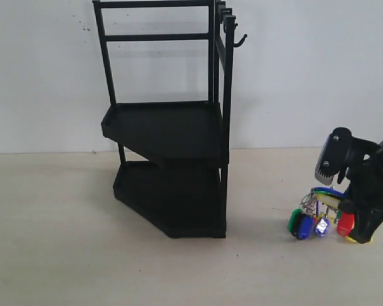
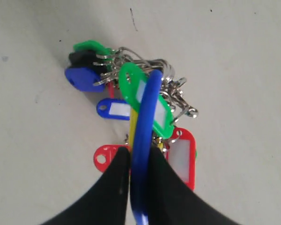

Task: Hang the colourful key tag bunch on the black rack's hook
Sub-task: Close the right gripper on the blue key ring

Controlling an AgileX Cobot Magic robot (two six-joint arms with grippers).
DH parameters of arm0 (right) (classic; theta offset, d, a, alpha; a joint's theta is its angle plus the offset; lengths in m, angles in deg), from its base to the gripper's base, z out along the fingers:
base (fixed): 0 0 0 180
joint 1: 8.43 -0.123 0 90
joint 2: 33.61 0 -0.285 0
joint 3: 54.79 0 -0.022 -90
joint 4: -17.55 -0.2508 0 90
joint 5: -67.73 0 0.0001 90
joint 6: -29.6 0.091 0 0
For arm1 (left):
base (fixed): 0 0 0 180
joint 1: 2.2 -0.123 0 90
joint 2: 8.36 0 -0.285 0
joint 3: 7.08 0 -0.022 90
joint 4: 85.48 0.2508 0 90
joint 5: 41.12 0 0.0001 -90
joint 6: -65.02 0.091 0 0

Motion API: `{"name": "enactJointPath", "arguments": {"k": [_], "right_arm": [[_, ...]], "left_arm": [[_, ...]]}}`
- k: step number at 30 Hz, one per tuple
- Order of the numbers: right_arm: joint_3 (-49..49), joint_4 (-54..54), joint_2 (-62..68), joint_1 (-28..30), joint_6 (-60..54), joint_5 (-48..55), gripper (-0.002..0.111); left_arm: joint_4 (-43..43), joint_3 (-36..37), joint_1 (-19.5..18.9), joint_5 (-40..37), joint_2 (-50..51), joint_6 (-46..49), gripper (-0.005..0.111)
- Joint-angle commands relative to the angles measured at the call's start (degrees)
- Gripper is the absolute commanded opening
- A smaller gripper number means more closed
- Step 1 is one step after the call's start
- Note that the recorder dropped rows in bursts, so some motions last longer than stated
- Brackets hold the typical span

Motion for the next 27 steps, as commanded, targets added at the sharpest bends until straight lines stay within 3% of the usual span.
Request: {"name": "enactJointPath", "arguments": {"k": [1,27], "right_arm": [[0.01,-0.29,-0.79,0.06,-0.32,0.99,0.000],[0.01,-0.39,6.16,0.06,2.45,2.37,0.000]], "left_arm": [[-0.52,-0.08,-0.21,0.87,-0.12,-0.60,0.004],[-0.52,-0.08,-0.21,0.87,-0.12,-0.60,0.004]]}}
